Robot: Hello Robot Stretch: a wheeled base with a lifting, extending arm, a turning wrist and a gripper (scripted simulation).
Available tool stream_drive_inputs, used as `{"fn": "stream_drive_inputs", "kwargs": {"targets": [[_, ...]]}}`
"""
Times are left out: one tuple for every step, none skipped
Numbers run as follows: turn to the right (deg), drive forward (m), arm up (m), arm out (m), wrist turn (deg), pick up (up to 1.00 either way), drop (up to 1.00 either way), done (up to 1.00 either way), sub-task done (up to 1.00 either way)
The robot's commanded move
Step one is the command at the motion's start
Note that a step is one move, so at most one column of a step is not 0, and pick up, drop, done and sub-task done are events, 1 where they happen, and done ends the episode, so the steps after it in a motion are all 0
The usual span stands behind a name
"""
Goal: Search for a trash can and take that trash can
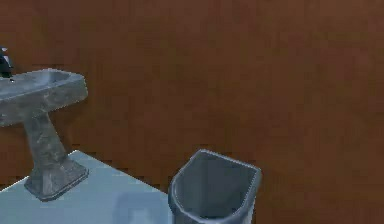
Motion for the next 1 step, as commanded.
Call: {"fn": "stream_drive_inputs", "kwargs": {"targets": [[-45.0, 0.00, 0.00, 0.00, 0.0, 0.00, 0.00, 0.00, 0.00]]}}
